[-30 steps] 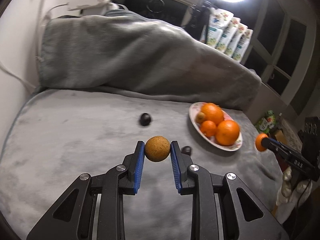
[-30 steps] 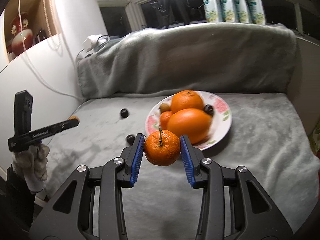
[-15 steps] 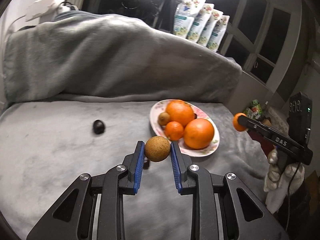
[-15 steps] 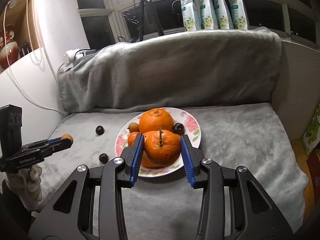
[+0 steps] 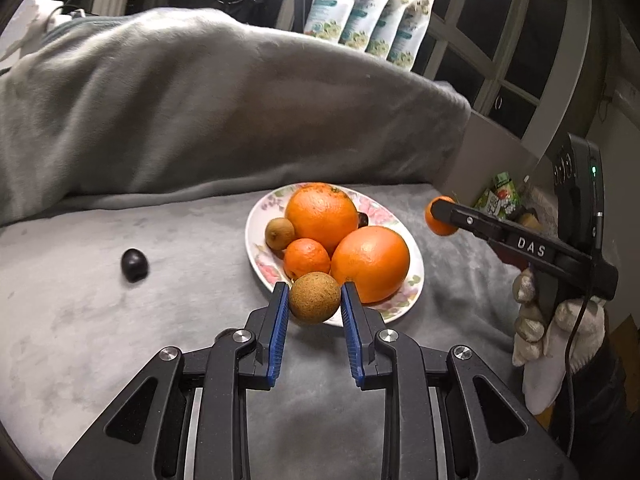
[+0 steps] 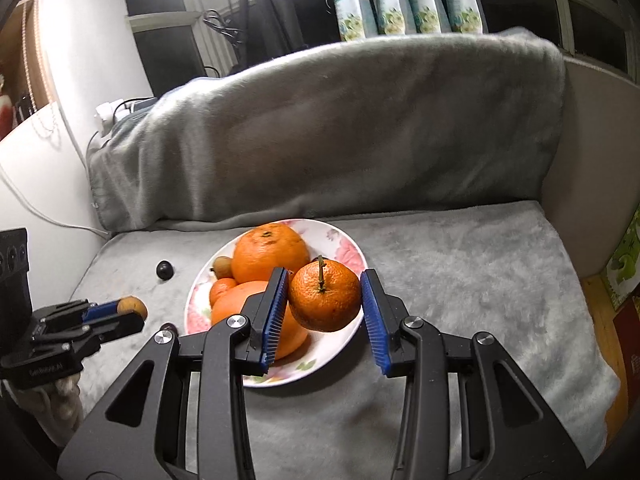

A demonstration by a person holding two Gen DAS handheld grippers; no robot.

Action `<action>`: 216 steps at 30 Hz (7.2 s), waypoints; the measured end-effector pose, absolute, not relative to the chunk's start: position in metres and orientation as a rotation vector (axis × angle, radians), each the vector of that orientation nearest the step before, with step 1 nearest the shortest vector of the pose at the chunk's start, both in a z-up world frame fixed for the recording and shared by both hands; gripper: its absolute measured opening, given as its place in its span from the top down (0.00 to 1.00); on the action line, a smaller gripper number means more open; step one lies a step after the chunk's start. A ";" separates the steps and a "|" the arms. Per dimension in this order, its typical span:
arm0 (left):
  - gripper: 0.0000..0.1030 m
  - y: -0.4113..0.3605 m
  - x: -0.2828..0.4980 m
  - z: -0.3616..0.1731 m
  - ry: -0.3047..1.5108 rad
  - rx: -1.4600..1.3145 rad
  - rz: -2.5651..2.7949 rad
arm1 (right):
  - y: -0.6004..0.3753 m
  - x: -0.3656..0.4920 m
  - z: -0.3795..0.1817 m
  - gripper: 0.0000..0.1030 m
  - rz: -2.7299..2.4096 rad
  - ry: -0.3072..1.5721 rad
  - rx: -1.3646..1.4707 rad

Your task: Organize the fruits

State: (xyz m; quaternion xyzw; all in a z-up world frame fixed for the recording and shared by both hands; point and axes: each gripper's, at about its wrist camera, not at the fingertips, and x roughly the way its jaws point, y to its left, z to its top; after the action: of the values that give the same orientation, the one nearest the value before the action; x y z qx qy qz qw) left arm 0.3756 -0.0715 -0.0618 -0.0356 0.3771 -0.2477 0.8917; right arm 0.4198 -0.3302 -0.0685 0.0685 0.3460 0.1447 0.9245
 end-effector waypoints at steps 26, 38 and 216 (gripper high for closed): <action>0.76 -0.095 0.395 -0.070 0.781 0.013 -0.538 | -0.321 0.452 -0.082 0.62 0.321 0.767 0.125; 0.35 -0.094 0.395 -0.068 0.757 -0.002 -0.552 | -0.319 0.446 -0.072 0.14 0.321 0.702 0.120; 0.76 -0.061 0.381 -0.041 0.686 -0.049 -0.542 | -0.290 0.385 -0.057 0.78 0.385 0.674 0.100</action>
State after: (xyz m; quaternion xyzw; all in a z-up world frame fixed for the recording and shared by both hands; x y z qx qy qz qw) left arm 0.3806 -0.0609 -0.0407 -0.0237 0.3320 -0.2625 0.9057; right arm 0.3853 -0.2895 -0.0569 0.0487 0.3285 0.1875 0.9244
